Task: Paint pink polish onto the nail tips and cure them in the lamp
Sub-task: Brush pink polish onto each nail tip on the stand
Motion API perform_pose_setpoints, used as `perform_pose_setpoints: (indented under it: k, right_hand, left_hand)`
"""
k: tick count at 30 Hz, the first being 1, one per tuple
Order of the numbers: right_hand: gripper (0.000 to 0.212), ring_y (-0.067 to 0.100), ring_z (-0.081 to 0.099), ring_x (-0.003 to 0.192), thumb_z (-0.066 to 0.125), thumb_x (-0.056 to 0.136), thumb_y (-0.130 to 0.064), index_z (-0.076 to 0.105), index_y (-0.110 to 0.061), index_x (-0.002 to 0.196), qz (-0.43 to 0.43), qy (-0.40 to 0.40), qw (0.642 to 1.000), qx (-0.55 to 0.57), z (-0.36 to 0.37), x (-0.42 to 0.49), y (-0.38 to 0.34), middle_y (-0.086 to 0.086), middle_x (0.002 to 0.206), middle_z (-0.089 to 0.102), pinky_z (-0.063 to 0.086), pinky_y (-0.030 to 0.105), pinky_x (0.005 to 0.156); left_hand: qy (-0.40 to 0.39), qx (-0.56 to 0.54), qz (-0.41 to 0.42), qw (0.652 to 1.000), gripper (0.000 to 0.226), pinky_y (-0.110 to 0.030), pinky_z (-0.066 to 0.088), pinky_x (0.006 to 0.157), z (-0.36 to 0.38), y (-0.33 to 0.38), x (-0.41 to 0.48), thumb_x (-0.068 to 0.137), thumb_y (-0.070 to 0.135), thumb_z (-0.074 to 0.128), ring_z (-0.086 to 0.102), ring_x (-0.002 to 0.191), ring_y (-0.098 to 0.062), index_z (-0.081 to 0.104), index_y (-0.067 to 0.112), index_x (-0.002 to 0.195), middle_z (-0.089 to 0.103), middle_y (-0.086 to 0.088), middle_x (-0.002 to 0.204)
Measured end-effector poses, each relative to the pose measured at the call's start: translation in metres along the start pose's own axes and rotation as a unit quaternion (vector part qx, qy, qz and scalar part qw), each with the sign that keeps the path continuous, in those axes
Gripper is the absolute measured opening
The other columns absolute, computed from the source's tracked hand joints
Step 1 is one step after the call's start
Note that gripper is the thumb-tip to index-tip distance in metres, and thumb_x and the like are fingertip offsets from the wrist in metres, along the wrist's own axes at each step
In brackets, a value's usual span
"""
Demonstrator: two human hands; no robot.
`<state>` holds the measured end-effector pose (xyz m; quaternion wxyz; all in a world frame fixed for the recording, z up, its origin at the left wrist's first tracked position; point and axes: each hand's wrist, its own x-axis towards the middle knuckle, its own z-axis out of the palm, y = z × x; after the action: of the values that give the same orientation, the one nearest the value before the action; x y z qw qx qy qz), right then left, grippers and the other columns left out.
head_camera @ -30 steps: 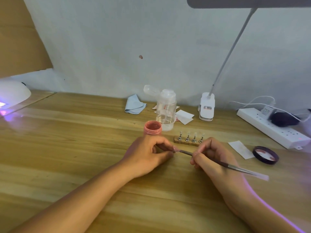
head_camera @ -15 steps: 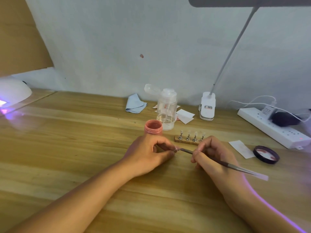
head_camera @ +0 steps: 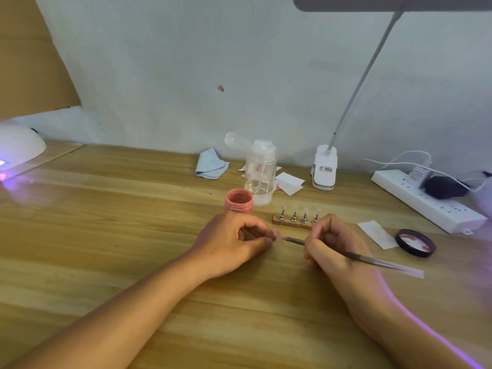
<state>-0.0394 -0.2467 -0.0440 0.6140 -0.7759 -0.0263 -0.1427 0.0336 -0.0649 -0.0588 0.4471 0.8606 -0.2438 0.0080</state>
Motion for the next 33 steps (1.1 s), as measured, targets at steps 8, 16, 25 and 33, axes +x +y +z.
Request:
perform_pose_setpoints:
  k: [8, 16, 25, 33]
  right_hand:
    - [0.014, 0.017, 0.043, 0.062, 0.058, 0.066, -0.020, 0.051, -0.010, 0.073, 0.005, 0.008, 1.000, -0.003, 0.0006, -0.0003, 0.0001, 0.009, 0.063, 0.051, 0.033, 0.032, 0.059]
    - [0.015, 0.011, 0.051, 0.054, 0.058, 0.088, 0.002, 0.052, -0.006, 0.077, 0.015, 0.008, 0.995, 0.098, -0.0019, -0.0013, 0.0039, 0.009, 0.065, 0.067, 0.044, 0.016, 0.051]
    - [0.015, 0.012, 0.051, 0.054, 0.059, 0.087, 0.004, 0.051, -0.004, 0.077, 0.014, -0.002, 0.995, 0.097, 0.0009, -0.0034, -0.0020, 0.010, 0.064, 0.068, 0.044, 0.016, 0.051]
    - [0.015, 0.010, 0.052, 0.054, 0.059, 0.084, 0.002, 0.051, -0.005, 0.075, 0.011, 0.006, 0.996, 0.083, -0.0001, -0.0035, -0.0002, 0.009, 0.063, 0.067, 0.043, 0.016, 0.053]
  left_hand:
    - [0.001, -0.007, -0.013, 1.000, 0.013, -0.007, 0.028, 0.046, 0.0003, -0.0011, 0.0003, 0.084, 0.024, 0.076, 0.044, 0.047, 0.008, 0.074, 0.037, 0.082, 0.065, 0.031, 0.071]
    - [-0.004, -0.069, -0.001, 0.998, 0.020, -0.011, 0.029, 0.050, -0.0018, -0.0007, 0.0003, 0.085, 0.014, 0.074, 0.034, 0.048, -0.001, 0.073, 0.033, 0.080, 0.071, 0.022, 0.082]
    - [-0.005, -0.068, -0.003, 0.998, 0.020, -0.012, 0.029, 0.050, -0.0021, -0.0027, 0.0005, 0.085, 0.017, 0.075, 0.033, 0.049, -0.001, 0.073, 0.037, 0.080, 0.070, 0.023, 0.081]
    - [-0.005, -0.070, -0.001, 0.998, 0.018, -0.013, 0.029, 0.050, -0.0024, -0.0019, 0.0009, 0.085, 0.016, 0.075, 0.035, 0.047, -0.001, 0.074, 0.034, 0.082, 0.073, 0.014, 0.086]
